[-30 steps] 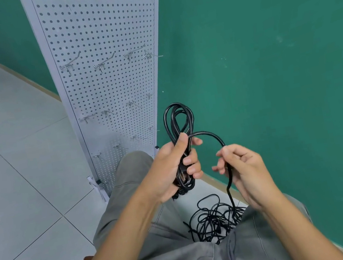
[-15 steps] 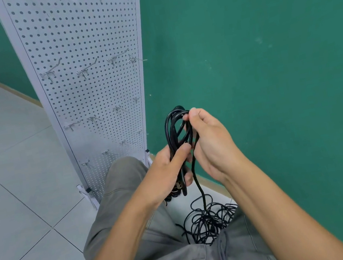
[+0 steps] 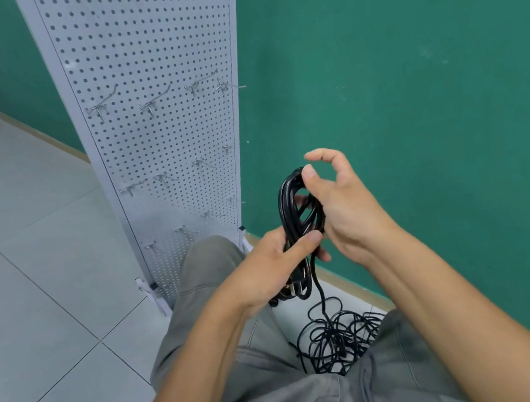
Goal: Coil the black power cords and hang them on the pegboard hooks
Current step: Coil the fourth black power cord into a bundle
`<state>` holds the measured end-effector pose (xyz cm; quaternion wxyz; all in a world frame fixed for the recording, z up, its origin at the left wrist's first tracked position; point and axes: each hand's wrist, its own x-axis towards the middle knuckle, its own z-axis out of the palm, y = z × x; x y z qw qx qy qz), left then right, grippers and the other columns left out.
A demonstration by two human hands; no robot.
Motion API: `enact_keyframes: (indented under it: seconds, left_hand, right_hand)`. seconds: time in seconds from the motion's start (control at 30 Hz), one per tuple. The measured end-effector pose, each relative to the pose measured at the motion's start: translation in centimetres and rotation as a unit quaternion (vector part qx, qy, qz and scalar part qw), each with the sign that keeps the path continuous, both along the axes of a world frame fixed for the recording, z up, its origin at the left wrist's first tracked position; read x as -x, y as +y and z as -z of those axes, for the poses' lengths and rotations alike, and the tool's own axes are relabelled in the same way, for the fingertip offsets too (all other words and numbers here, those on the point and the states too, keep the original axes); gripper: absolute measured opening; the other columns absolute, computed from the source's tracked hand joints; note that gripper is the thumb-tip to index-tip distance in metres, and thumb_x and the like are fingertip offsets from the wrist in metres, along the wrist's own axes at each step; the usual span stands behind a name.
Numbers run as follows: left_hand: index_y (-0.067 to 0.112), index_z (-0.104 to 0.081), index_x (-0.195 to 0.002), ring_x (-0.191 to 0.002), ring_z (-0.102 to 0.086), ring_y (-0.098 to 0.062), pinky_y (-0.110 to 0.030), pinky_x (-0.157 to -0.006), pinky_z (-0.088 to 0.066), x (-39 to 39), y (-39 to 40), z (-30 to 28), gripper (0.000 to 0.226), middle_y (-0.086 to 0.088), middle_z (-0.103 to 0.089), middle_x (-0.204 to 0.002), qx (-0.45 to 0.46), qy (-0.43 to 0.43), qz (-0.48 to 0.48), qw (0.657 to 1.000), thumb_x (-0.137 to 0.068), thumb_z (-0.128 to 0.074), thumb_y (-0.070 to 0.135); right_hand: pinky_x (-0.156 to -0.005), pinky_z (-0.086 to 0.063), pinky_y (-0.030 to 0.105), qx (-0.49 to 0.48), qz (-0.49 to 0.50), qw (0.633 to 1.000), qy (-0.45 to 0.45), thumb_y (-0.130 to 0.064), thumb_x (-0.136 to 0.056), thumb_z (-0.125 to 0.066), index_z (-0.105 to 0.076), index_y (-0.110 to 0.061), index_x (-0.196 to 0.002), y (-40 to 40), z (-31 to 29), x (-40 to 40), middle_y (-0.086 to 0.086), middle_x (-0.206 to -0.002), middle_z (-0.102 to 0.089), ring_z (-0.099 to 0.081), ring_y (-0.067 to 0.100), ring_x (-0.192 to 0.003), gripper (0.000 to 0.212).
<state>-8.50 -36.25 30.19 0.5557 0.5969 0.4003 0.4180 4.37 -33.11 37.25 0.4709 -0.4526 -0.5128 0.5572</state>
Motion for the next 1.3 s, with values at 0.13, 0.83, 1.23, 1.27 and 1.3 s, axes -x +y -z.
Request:
enact_keyframes:
  seconds: [0.13, 0.83, 1.23, 1.27, 1.3]
  left_hand:
    - [0.01, -0.067, -0.099, -0.085, -0.065, -0.015, -0.036, -0.087, -0.05, 0.4, 0.1, 0.0, 0.03, -0.003, -0.074, -0.09, 0.007, 0.004, -0.003, 1.0, -0.108, -0.052, 0.034]
    - [0.015, -0.049, -0.081, -0.053, -0.053, -0.015, -0.034, -0.07, -0.052, 5.3, 2.2, -0.8, 0.034, 0.005, -0.049, -0.06, 0.012, -0.39, -0.389, 0.835, -0.111, -0.044, 0.032]
    - [0.009, -0.05, -0.076, -0.058, -0.056, -0.014, -0.023, -0.06, -0.049, 2.1, 1.5, 0.7, 0.043, -0.003, -0.054, -0.064, -0.004, -0.171, -0.372, 0.912, -0.112, -0.039, 0.031]
    - [0.008, -0.052, -0.077, -0.057, -0.055, -0.011, -0.02, -0.059, -0.047, 1.5, 1.3, 0.8, 0.043, -0.003, -0.055, -0.065, -0.006, -0.147, -0.36, 0.921, -0.111, -0.039, 0.031]
    - [0.008, -0.054, -0.078, -0.057, -0.054, -0.009, -0.018, -0.06, -0.046, 0.9, 1.1, 0.7, 0.043, -0.002, -0.055, -0.065, -0.009, -0.124, -0.35, 0.929, -0.111, -0.039, 0.032]
  right_hand:
    - [-0.054, -0.053, 0.026, -0.025, -0.01, 1.0, -0.001, -0.025, -0.105, -0.055, -0.055, -0.032, -0.117, 0.6, 0.3, -0.3, 0.006, -0.098, -0.069, -0.066, 0.021, -0.095, 0.014]
    - [-0.09, -0.053, 0.045, -0.044, -0.187, 0.955, -0.228, -0.016, -0.107, -0.051, -0.076, -0.009, -0.086, -2.3, 10.8, -1.0, 0.013, -0.088, -0.074, -0.065, 0.014, -0.075, 0.034]
    - [-0.073, -0.054, 0.041, -0.198, -0.26, 0.876, -0.355, -0.009, -0.102, -0.056, -0.072, -0.025, -0.12, -2.4, 1.9, -1.3, -0.021, -0.088, -0.075, -0.055, 0.03, -0.069, 0.029]
    - [-0.07, -0.054, 0.039, -0.203, -0.255, 0.881, -0.343, -0.008, -0.102, -0.057, -0.073, -0.027, -0.115, -2.1, 1.1, -1.3, -0.016, -0.087, -0.076, -0.054, 0.023, -0.064, 0.028]
    - [-0.067, -0.051, 0.033, -0.204, -0.248, 0.888, -0.329, -0.007, -0.101, -0.058, -0.073, -0.027, -0.109, -1.9, 0.3, -1.3, -0.011, -0.086, -0.077, -0.052, 0.016, -0.062, 0.026]
